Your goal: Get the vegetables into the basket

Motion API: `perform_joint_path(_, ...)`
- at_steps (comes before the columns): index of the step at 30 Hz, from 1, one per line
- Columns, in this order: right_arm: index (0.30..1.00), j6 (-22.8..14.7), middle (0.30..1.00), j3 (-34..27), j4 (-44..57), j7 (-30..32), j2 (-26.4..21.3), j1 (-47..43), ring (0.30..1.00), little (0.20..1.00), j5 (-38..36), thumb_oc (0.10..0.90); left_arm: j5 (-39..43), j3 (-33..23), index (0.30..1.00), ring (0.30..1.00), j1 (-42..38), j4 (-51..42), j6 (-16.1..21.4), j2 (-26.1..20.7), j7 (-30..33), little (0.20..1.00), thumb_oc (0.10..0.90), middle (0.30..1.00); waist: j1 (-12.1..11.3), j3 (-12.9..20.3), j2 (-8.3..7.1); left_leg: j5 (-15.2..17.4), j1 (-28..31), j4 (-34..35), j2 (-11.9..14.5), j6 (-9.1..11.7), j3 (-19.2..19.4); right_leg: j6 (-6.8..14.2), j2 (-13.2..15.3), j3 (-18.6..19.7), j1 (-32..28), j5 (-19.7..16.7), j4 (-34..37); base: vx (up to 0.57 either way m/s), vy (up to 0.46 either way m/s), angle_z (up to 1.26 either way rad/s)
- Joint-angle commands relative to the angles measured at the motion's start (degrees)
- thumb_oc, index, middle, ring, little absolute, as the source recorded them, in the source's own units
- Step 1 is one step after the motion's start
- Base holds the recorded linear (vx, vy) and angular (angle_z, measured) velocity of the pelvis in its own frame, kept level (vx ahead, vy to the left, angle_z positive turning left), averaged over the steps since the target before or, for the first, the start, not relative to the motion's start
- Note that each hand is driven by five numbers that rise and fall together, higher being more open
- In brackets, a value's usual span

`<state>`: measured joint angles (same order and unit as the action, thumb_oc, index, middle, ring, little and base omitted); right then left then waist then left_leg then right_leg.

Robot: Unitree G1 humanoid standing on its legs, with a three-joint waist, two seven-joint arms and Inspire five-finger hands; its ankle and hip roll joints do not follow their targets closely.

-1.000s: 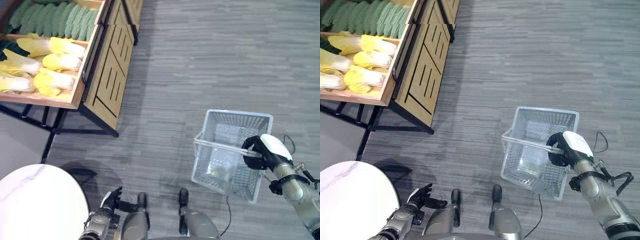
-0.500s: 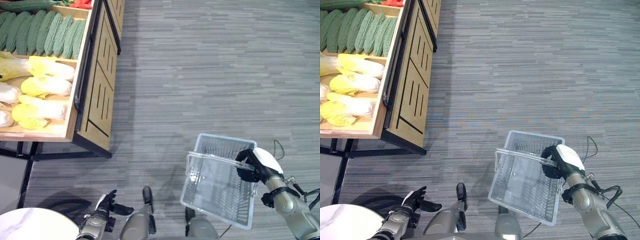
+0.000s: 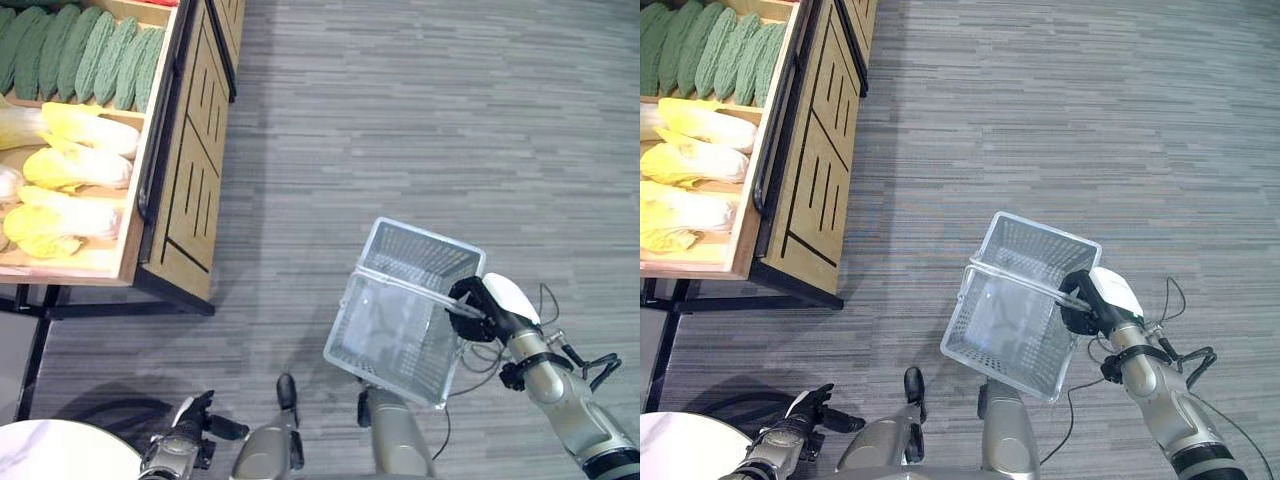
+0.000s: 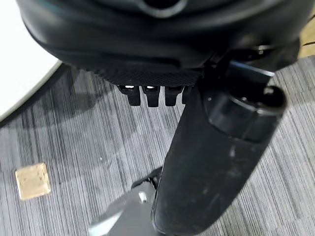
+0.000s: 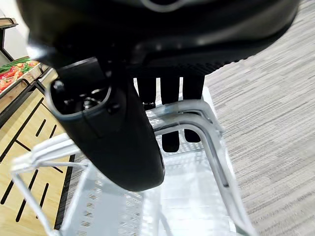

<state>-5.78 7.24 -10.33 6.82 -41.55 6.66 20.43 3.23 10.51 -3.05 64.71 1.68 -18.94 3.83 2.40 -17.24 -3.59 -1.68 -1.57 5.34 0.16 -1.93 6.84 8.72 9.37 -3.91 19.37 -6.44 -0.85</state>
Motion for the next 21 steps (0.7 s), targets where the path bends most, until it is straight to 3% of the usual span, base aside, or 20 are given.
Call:
perform_joint_path(1, 0.300, -3.12, 0.300, -6.57, 5.47, 5.18, -5.42, -4.16, 0.300, 0.300, -1.16, 0.400, -2.02, -1.49, 1.000, 1.000, -0.29, -1.05, 1.04, -1.23, 1.01, 1.000, 0.900, 1.000, 0.37, 2.42, 1.70, 5.16, 3.60, -7.30, 0.73, 3.75, -0.33, 1.03, -2.71, -0.21, -2.36, -4.10, -2.30, 0.14, -0.082, 0.35)
perform_joint_path(6, 0.300, -3.62, 0.300, -7.86, 6.58, 5.11, -6.80, -3.14, 0.300, 0.300, -1.75, 0.400, -2.17, -1.05, 1.000, 1.000, -0.19, -0.89, 1.01, -0.55, 0.94, 1.000, 0.900, 1.000, 0.45, 3.25, 2.80, 3.38, 3.57, -9.65, 2.36, 5.29, -1.63, -0.27, -3.99, -1.96, -3.73, -2.72, -2.82, 0.19, -0.142, 0.07)
perform_joint_path(9, 0.300, -3.99, 0.300, -8.81, 6.47, 5.41, -8.07, -1.83, 0.300, 0.300, -2.03, 0.400, -2.36, -0.56, 1.000, 1.000, -0.68, -0.69, 0.80, -0.05, 1.01, 1.000, 0.900, 1.000, 0.29, 3.49, 3.34, -0.68, 1.95, -16.12, 3.98, 7.55, -2.40, -2.29, -5.31, -3.37, -5.90, -0.26, -3.08, 0.27, -0.245, 0.26)
perform_joint_path(10, 0.300, -4.06, 0.300, -9.19, 6.59, 5.65, -8.70, -1.08, 0.300, 0.300, -2.16, 0.400, -1.79, -0.31, 1.000, 1.000, -1.30, -1.15, 0.60, 0.09, 1.39, 1.000, 0.900, 1.000, 0.15, 2.81, 2.95, -3.39, -1.41, -24.02, 4.47, 8.65, -3.23, -3.80, -5.53, -4.17, -7.38, 1.22, -3.31, 0.24, -0.271, 0.38)
perform_joint_path(12, 0.300, -3.69, 0.300, -9.89, 6.35, 6.22, -8.91, 0.01, 0.300, 0.300, -2.44, 0.400, -0.83, 0.10, 1.000, 1.000, -2.14, -1.82, 0.38, 0.31, 1.82, 1.000, 0.900, 1.000, -0.26, 2.07, 2.62, -5.89, -4.50, -27.55, 5.28, 8.56, -2.59, -4.87, -5.64, -5.10, -9.76, 2.90, -3.14, 0.27, -0.228, 0.31)
perform_joint_path(14, 0.300, -3.37, 0.300, -10.70, 6.63, 6.54, -8.74, 0.79, 0.300, 0.300, -2.45, 0.400, -0.61, 0.55, 1.000, 1.000, -2.38, -1.97, 0.28, 0.41, 1.93, 1.000, 0.900, 1.000, -0.88, 1.70, 2.26, -4.76, -7.68, -25.84, 4.71, 7.82, -2.25, -4.57, -5.24, -5.26, -11.24, 3.56, -2.54, 0.26, -0.084, 0.18)
perform_joint_path(16, 0.300, -3.18, 0.300, -10.80, 6.24, 7.21, -8.35, 1.14, 0.300, 0.300, -2.21, 0.400, -0.93, 0.73, 1.000, 1.000, -2.05, -1.64, 0.39, 0.51, 2.30, 1.000, 0.900, 1.000, -1.97, 1.89, 1.64, -2.58, -12.13, -18.60, 4.75, 6.72, -1.44, -3.47, -4.49, -4.82, -13.29, 4.55, -1.14, 0.40, 0.034, -0.01)
perform_joint_path(18, 0.300, -3.17, 0.300, -10.06, 5.15, 7.83, -7.84, 1.31, 0.300, 0.300, -1.64, 0.400, -1.32, 0.59, 1.000, 1.000, -1.08, -1.35, 0.65, 0.53, 2.62, 1.000, 0.900, 1.000, -4.28, 2.60, 2.83, -10.10, -16.09, -7.21, 6.17, 8.20, -2.17, -3.03, -5.54, -3.41, -17.90, 7.07, -0.30, 0.56, 0.164, -0.28)
perform_joint_path(21, 0.300, -2.93, 0.300, -10.33, 5.54, 7.47, -7.63, 2.47, 0.300, 0.300, -1.38, 0.400, -1.81, 0.18, 1.000, 1.000, 0.15, -1.25, 0.47, 0.32, 2.39, 1.000, 0.900, 1.000, -4.59, 3.34, 2.86, -12.65, -15.43, -4.28, 8.16, 8.90, 2.84, -2.82, -5.52, -2.68, -20.82, 8.65, -0.38, 0.40, 0.177, -0.71)
